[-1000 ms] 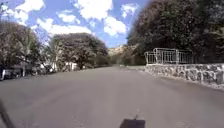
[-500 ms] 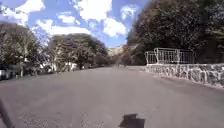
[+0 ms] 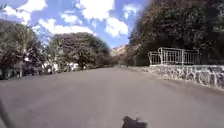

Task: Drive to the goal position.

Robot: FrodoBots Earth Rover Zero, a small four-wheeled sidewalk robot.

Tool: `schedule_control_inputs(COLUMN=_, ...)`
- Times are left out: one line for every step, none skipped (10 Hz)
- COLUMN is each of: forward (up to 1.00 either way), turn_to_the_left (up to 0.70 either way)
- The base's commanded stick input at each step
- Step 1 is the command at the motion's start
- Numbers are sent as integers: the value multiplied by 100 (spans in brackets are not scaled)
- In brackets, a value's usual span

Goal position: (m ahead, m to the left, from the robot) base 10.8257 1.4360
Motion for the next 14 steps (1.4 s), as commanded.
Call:
schedule_control_inputs(forward=50, turn_to_the_left=0)
schedule_control_inputs(forward=50, turn_to_the_left=0)
schedule_control_inputs(forward=50, turn_to_the_left=0)
schedule_control_inputs(forward=50, turn_to_the_left=0)
schedule_control_inputs(forward=50, turn_to_the_left=0)
schedule_control_inputs(forward=50, turn_to_the_left=0)
schedule_control_inputs(forward=50, turn_to_the_left=0)
schedule_control_inputs(forward=50, turn_to_the_left=0)
schedule_control_inputs(forward=50, turn_to_the_left=-50)
schedule_control_inputs(forward=50, turn_to_the_left=-50)
schedule_control_inputs(forward=50, turn_to_the_left=-50)
schedule_control_inputs(forward=50, turn_to_the_left=-50)
schedule_control_inputs(forward=50, turn_to_the_left=-47)
schedule_control_inputs(forward=50, turn_to_the_left=-20)
